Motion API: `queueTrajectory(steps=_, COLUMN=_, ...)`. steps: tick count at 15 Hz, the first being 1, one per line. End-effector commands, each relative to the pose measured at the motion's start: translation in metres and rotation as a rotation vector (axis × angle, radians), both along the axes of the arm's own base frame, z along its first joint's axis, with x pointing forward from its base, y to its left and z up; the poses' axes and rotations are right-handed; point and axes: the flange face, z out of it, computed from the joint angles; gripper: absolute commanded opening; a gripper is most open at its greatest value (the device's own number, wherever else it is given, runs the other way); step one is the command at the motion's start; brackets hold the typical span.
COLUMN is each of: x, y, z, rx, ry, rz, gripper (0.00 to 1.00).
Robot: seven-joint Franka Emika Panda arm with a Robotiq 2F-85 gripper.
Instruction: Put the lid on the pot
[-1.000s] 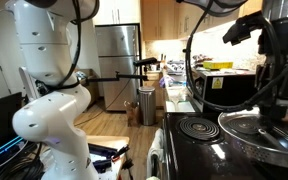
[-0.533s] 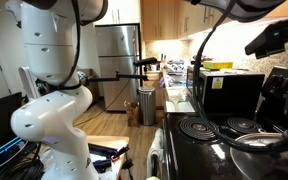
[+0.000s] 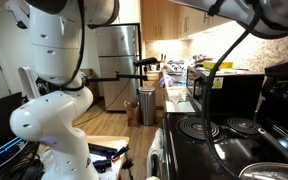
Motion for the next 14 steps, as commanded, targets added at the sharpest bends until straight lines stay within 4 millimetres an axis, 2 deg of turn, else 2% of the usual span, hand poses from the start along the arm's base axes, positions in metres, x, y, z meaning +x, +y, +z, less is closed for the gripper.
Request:
queueTrajectory(steps=1, x=0.007, y=-0.010, z=0.001, rx=0.019, ry=0.009, rz=0.005, gripper=0.35)
queueTrajectory(steps=7, x=0.006, y=-0.015, z=-0.019, rx=0.050, ry=0.029, rz=-0.016, gripper=0.35)
queueTrajectory(steps=14, x=0.004, y=-0.014, z=-0.026, rx=0.098, ry=0.022, rz=-0.042, gripper=0.35)
